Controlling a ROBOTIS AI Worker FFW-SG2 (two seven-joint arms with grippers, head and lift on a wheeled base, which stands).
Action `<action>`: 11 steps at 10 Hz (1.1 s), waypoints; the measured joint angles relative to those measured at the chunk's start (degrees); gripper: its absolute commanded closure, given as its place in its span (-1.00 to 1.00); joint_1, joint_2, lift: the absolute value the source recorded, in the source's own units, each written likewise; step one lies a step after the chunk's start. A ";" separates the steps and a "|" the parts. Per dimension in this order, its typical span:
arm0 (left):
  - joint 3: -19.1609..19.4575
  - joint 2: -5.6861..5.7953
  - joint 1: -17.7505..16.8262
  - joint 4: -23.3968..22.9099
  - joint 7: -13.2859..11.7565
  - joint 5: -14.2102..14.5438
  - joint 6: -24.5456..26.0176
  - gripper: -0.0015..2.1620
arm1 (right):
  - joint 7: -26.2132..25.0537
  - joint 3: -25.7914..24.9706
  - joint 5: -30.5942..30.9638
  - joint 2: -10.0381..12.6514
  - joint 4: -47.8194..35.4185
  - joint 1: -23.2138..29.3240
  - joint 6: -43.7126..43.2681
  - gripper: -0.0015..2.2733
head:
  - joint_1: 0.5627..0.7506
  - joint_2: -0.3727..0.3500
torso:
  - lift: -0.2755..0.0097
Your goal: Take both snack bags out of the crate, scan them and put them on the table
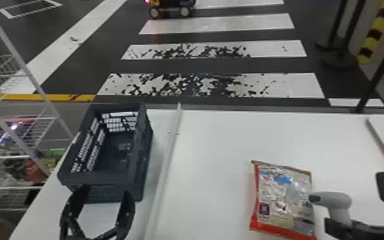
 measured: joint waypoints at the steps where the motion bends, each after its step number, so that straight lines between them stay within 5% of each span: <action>1: -0.03 -0.02 -0.05 0.08 0.00 0.00 0.00 -0.87 | -0.16 -1.63 -0.18 -0.74 1.50 -0.21 -2.59 0.98 | 0.41 0.31 | 0.27; 6: -0.05 -0.16 -0.03 0.32 0.00 0.00 0.00 -0.87 | -0.34 -5.98 0.72 -3.51 14.26 -3.63 -16.16 0.98 | 0.41 -0.02 | 0.27; 11: 0.05 -0.16 0.03 0.32 0.00 0.00 -0.07 -0.87 | -0.25 -6.27 2.38 -6.91 22.32 -6.52 -18.24 0.98 | 0.41 -0.20 | 0.27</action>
